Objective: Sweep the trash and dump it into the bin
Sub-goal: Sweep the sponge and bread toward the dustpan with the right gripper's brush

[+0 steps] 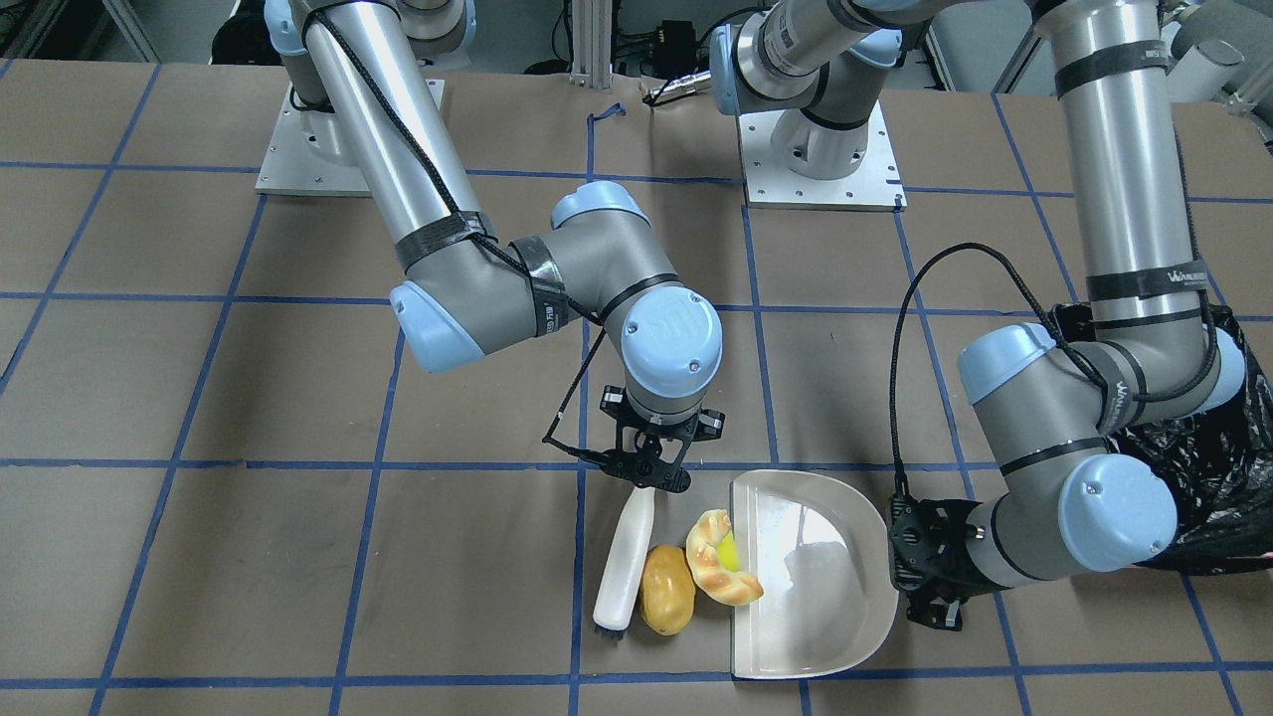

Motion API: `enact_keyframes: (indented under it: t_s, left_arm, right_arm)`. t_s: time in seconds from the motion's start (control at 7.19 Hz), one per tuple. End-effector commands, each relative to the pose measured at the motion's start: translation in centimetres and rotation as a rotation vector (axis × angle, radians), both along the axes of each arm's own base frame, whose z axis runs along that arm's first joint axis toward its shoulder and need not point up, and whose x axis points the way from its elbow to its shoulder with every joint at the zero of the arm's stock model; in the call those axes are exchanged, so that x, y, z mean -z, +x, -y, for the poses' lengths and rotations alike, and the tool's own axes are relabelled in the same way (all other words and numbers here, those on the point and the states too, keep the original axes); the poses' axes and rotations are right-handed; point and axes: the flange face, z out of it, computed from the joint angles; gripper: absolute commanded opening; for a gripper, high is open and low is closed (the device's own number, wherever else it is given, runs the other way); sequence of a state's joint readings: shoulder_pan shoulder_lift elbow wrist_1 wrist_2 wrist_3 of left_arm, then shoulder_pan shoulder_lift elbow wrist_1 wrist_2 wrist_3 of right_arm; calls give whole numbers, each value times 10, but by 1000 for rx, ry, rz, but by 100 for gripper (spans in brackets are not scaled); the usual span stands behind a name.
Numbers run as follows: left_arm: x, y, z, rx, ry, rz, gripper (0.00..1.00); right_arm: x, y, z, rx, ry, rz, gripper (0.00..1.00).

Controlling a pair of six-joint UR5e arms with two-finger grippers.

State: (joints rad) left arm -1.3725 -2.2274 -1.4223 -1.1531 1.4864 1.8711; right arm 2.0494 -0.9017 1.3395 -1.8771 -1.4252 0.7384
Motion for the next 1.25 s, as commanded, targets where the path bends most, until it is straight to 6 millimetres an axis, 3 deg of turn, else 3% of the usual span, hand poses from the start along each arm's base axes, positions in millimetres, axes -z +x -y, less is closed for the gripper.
enact_keyframes:
  t_s: [0.0, 0.42, 1.11]
  left_arm:
    - [3, 1, -2, -4, 7, 0, 0]
    - [4, -1, -3, -4, 8, 0, 0]
    - [4, -2, -3, 1, 9, 3, 0]
  right_arm:
    - [0, 19, -4, -17, -11, 40, 21]
    - [-1, 45, -4, -32, -30, 59, 21]
    - [-8, 69, -13, -10, -18, 189, 21]
